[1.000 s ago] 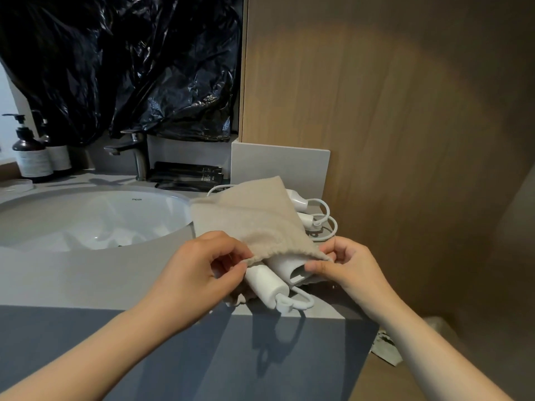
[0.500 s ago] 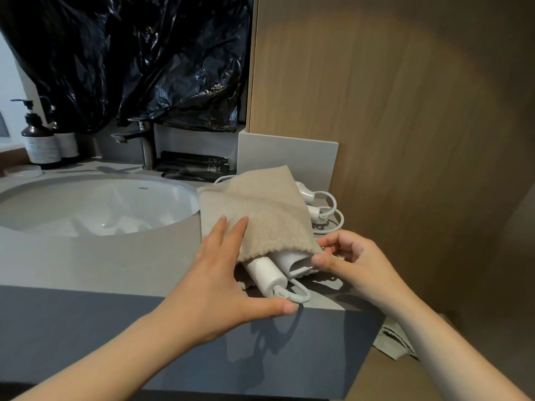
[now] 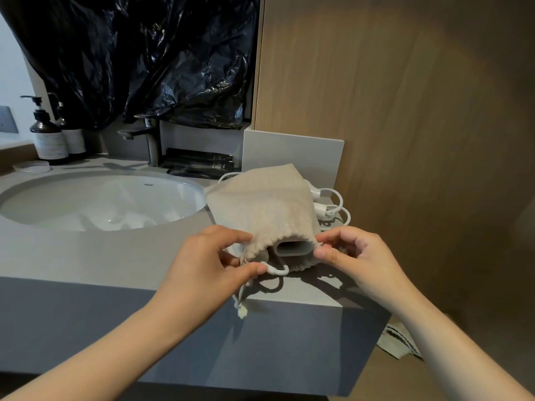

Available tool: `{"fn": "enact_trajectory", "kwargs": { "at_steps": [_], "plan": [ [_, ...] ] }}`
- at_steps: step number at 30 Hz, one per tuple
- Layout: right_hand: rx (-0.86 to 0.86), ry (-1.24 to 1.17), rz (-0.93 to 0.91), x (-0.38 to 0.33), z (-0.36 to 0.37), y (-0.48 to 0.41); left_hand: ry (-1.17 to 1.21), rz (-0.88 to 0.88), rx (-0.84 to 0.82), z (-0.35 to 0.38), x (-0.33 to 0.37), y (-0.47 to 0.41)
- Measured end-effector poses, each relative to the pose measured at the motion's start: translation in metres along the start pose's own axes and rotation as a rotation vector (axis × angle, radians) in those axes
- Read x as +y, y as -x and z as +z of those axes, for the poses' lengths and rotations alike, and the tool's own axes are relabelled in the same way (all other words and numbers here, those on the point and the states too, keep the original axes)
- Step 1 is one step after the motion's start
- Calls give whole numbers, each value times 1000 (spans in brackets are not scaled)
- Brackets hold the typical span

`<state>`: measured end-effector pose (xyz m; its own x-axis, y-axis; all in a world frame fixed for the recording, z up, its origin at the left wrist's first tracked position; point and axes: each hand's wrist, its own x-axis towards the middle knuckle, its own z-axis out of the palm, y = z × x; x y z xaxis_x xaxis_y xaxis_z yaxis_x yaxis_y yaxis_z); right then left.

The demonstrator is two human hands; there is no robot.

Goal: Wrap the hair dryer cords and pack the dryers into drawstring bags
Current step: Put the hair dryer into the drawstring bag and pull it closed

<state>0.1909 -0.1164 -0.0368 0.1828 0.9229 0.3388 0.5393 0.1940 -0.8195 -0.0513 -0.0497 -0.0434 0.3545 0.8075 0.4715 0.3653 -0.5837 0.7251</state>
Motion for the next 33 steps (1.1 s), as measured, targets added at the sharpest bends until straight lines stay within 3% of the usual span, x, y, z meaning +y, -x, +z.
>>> {"fn": "enact_trajectory", "kwargs": {
  "at_steps": [5, 11, 15, 23, 33],
  "plan": [
    [-10, 6, 10, 1, -1, 7, -126, 73, -14, -7, -8, 1],
    [6, 19, 15, -1, 0, 14, -270, -107, -208, -11, -11, 6],
    [16, 54, 7, -5, 2, 16, -192, -111, -237, -18, -15, 2],
    [180, 0, -16, -28, -5, 7, 267, -178, -57, -43, -3, -18],
    [380, 5, -179, -75, -32, -41, 348, 0, 167, -67, 38, -80]
  ]
}}
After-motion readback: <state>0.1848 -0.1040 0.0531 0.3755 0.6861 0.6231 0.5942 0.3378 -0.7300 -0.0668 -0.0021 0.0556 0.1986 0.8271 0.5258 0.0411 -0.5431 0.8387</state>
